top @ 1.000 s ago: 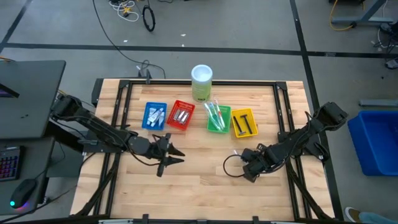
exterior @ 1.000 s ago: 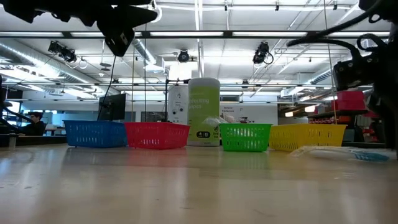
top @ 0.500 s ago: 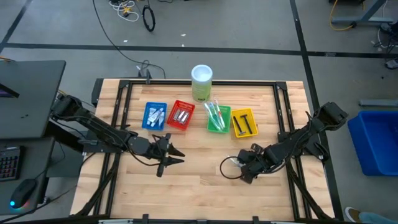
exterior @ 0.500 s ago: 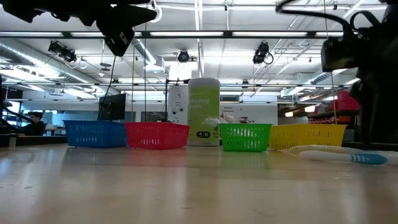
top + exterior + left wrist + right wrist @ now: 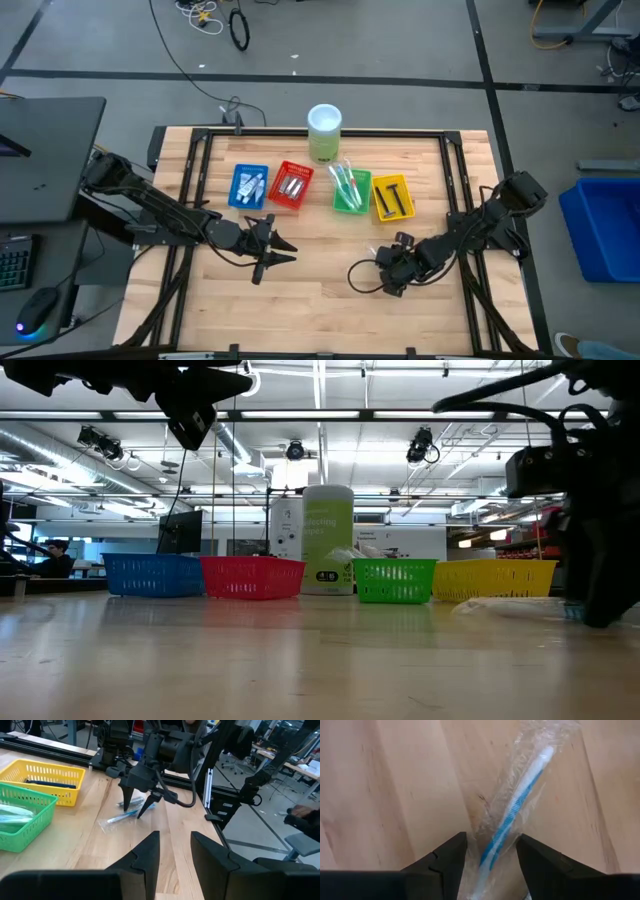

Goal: Pick & Place Travel size toiletries
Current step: Put the blue toothbrush into the green basket, then put the silver nail cutter into the red basket

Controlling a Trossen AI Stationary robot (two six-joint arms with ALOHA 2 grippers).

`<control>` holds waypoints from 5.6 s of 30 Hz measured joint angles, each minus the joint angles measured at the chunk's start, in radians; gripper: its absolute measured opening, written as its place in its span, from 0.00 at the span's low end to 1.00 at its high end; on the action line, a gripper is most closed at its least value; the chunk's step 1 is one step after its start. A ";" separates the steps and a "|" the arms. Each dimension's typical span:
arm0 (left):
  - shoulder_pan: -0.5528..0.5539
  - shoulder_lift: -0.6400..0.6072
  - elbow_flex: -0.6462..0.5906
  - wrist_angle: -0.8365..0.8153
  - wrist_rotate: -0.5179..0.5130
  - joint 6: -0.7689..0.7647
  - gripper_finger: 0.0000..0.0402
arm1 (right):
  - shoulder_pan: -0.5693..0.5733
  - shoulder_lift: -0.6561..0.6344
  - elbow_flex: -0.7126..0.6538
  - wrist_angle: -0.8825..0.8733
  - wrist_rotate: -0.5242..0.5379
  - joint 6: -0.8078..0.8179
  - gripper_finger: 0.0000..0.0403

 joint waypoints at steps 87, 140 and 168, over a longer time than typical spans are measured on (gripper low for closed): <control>0.000 0.000 0.000 -0.017 -0.101 0.003 0.29 | -0.462 -0.289 0.060 0.170 0.019 -0.254 0.44; 0.108 0.347 0.221 0.034 -0.046 0.240 0.48 | -0.080 -0.051 0.170 0.046 -0.073 -0.292 0.22; 0.150 0.670 0.641 -0.355 0.064 0.241 0.44 | -0.147 -0.051 0.172 0.238 -0.053 -0.461 0.21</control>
